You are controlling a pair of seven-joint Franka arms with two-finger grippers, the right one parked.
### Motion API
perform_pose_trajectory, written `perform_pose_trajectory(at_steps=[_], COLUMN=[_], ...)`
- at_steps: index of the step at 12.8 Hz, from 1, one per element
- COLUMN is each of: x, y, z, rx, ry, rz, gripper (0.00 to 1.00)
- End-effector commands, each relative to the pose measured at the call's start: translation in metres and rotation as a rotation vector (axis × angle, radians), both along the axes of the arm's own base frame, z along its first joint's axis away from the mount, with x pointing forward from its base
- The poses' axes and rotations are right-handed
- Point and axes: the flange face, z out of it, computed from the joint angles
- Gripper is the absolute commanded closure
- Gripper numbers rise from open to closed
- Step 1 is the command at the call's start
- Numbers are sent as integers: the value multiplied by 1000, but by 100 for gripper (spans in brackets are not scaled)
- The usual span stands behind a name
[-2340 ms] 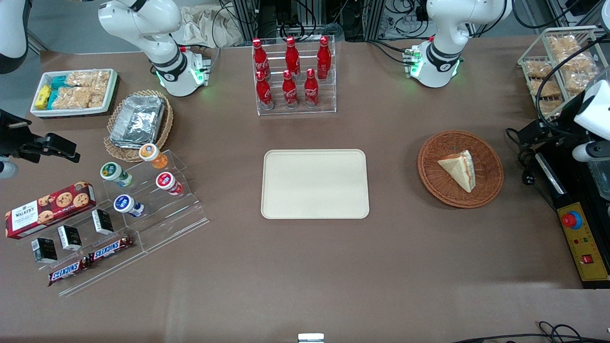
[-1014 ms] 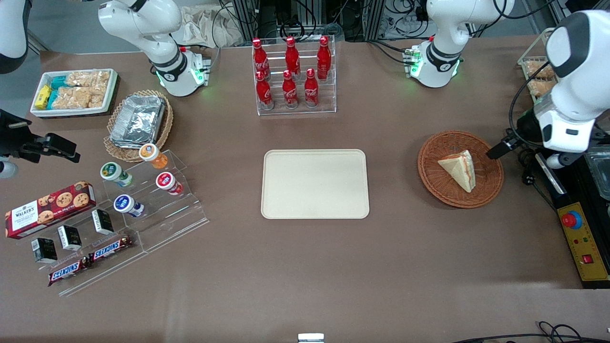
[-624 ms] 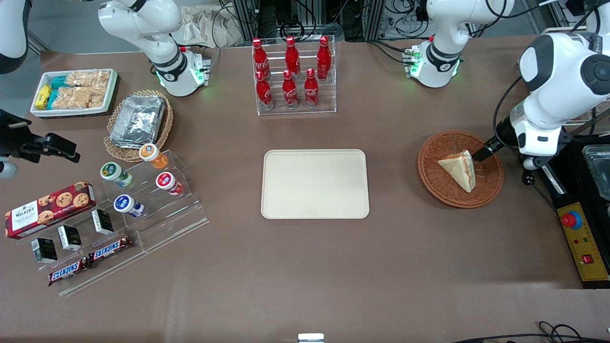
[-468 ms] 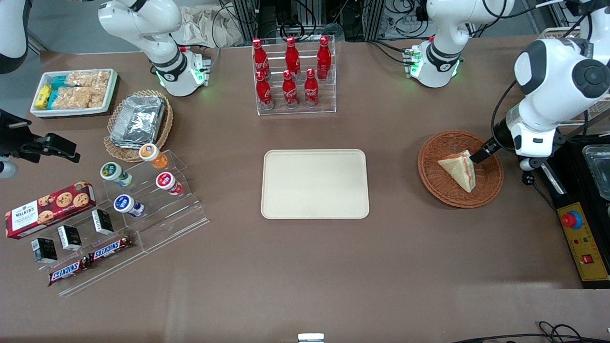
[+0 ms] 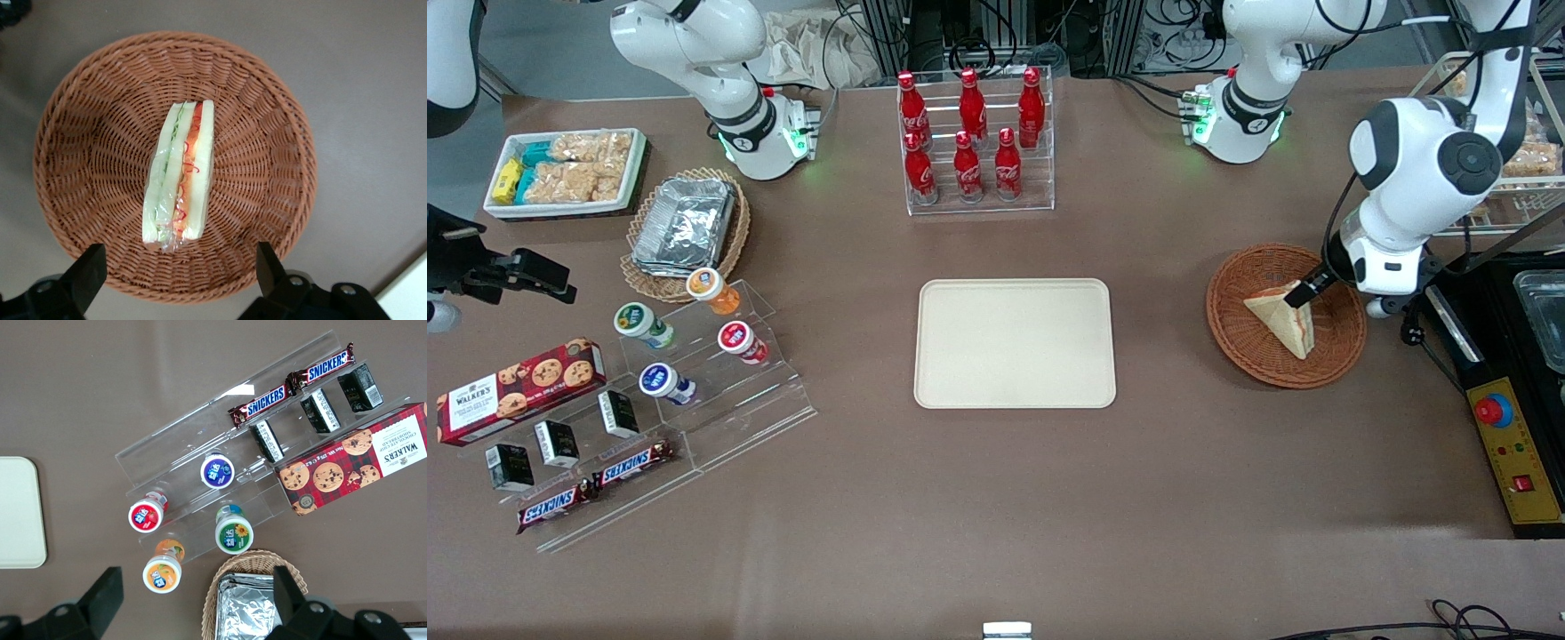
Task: Place sandwich from basket to tray
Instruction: 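Lower the left gripper around the wrapped sandwich and close it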
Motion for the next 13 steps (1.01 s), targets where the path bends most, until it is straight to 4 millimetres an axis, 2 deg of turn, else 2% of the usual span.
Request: perform_pose_trajectory(at_steps=[1, 3, 4, 11, 12, 13], x=[-8, -13, -14, -21, -21, -21], y=[3, 4, 10, 12, 12, 12], z=[-29, -49, -55, -105, -105, -105], rx=[10, 14, 16, 31, 31, 31], ry=[-26, -34, -37, -55, -55, -53], rz=[18, 20, 31, 33, 38, 39], gripper=[0, 0, 0, 0, 13, 40])
